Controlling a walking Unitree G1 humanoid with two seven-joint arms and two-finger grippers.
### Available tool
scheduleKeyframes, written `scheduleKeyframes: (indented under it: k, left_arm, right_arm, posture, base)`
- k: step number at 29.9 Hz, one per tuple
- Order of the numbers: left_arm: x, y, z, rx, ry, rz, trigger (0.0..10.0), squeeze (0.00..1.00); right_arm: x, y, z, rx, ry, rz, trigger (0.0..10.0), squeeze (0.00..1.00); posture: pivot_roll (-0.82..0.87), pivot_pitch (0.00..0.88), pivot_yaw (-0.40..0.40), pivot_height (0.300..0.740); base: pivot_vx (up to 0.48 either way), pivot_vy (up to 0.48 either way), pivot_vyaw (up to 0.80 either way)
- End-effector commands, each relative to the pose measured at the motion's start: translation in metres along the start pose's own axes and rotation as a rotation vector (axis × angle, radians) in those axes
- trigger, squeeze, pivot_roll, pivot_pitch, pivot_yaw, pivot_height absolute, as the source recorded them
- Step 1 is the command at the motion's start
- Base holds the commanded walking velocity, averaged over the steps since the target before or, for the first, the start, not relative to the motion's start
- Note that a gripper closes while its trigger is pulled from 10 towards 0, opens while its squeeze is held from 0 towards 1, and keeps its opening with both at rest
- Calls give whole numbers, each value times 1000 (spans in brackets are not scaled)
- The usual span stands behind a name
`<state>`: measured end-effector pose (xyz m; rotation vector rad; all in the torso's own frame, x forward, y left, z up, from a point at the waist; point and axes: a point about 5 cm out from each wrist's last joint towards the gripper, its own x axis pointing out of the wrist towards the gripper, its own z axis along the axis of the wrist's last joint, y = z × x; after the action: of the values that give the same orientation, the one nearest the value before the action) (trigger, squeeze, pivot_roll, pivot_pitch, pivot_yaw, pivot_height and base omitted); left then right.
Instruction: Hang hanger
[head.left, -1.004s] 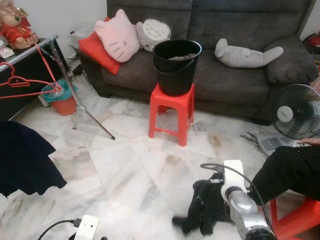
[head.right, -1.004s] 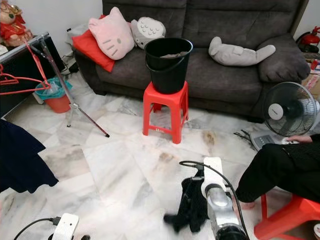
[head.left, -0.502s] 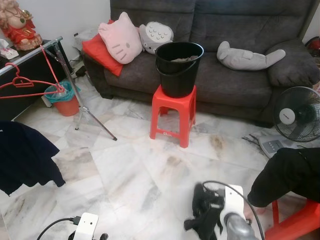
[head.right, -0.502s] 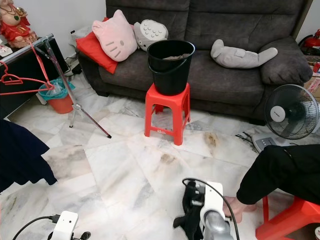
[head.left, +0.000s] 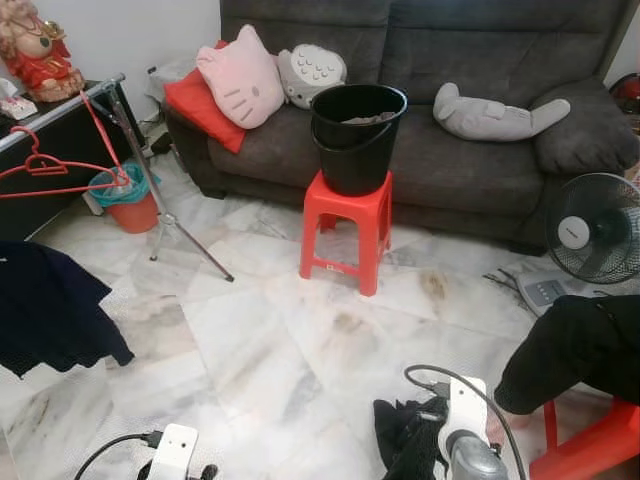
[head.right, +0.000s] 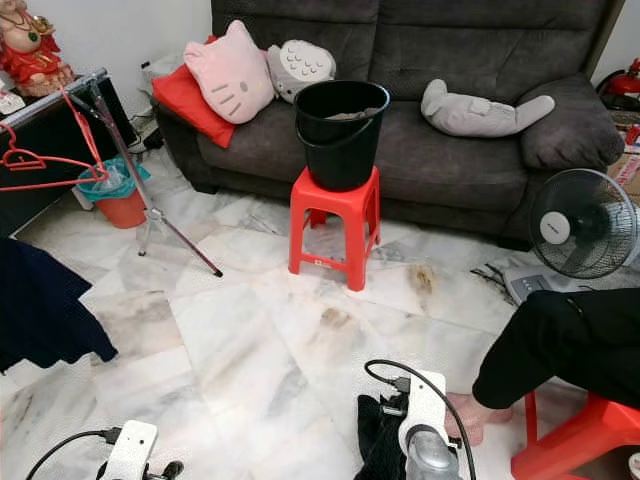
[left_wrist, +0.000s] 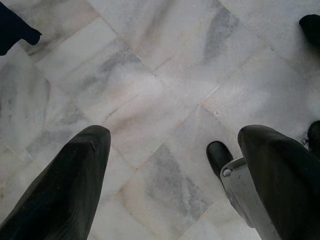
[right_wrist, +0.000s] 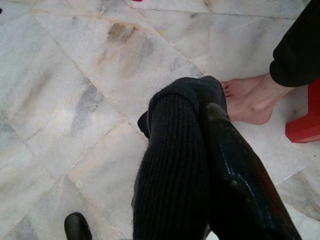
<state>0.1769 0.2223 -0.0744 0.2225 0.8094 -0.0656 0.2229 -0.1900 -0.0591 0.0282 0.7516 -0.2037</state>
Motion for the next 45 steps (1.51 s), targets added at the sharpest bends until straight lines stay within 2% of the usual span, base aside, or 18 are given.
scheduleKeyframes:
  k: [1,31,45]
  left_arm:
    - [0,-1,0,-1,0,-5,10000,0]
    - [3,-4,15,-12,-78,-15,10000,0]
    - [3,-5,17,-16,-88,-17,10000,0]
  right_arm:
    - [1,2,5,14,-20,6,10000,0]
    - [2,4,11,34,-46,15,10000,0]
    - [2,4,11,36,-44,16,10000,0]
  posture:
    - [-72,0,44,740]
    - [-73,0,43,740]
    - [-74,0,43,740]
  base:
    - [0,0,0]
    - [0,0,0]
    - [0,341,0]
